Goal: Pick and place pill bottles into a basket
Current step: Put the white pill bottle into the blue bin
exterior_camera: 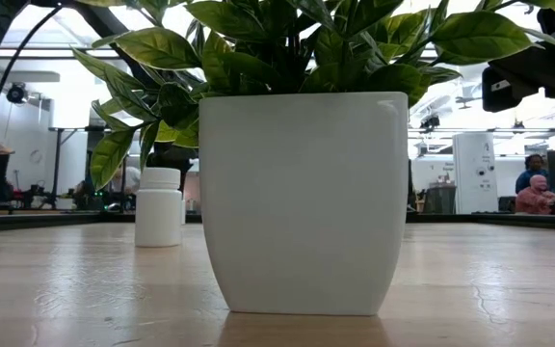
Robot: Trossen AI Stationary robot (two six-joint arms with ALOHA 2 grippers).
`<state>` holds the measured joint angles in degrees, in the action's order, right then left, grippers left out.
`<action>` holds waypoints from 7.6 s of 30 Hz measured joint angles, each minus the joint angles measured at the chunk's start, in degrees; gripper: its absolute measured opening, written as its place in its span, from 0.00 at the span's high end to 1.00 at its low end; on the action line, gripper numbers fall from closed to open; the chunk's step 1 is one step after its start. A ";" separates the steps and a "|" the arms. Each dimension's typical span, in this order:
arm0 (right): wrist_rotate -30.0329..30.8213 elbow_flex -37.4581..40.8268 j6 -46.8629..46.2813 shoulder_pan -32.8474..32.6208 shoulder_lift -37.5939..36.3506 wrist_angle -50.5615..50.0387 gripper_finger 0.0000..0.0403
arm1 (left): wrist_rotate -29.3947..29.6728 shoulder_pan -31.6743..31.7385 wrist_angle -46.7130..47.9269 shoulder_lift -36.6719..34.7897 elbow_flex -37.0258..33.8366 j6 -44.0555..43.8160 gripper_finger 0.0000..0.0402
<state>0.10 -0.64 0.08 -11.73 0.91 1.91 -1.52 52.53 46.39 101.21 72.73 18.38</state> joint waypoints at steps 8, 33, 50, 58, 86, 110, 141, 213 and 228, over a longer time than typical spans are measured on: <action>0.00 0.00 0.00 0.00 0.00 0.01 0.97 | -0.02 0.00 -0.03 -0.02 0.00 -0.01 0.50; 0.00 0.00 0.04 0.00 -0.02 0.00 0.97 | -7.20 -1.56 7.19 -5.95 4.59 -0.01 0.65; 0.00 0.00 0.06 0.00 -0.02 0.00 0.97 | -13.60 -16.30 6.13 -11.59 10.24 4.94 0.65; 0.00 0.00 0.07 0.00 -0.02 0.00 0.97 | -13.63 -17.27 6.05 -6.82 13.72 5.46 0.65; 0.00 0.00 0.02 0.00 -0.02 0.00 0.97 | -15.07 -20.72 6.43 7.69 22.54 12.48 0.65; 0.00 0.00 0.07 0.00 -0.02 0.00 0.97 | -9.20 -22.99 6.34 9.31 24.49 15.25 0.65; 0.00 0.00 0.09 0.00 0.00 0.00 0.97 | -6.56 -22.91 8.13 15.85 27.98 15.03 0.65; -0.01 0.00 0.01 0.00 0.02 -0.02 0.97 | -4.09 -24.45 17.44 5.46 30.12 10.00 0.51; 0.02 0.02 0.07 0.00 -0.02 -0.02 0.97 | -4.24 -34.55 19.14 -3.70 19.96 3.86 0.51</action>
<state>0.12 -0.62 0.15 -11.73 0.89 1.89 -5.76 17.98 65.53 97.51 92.69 22.23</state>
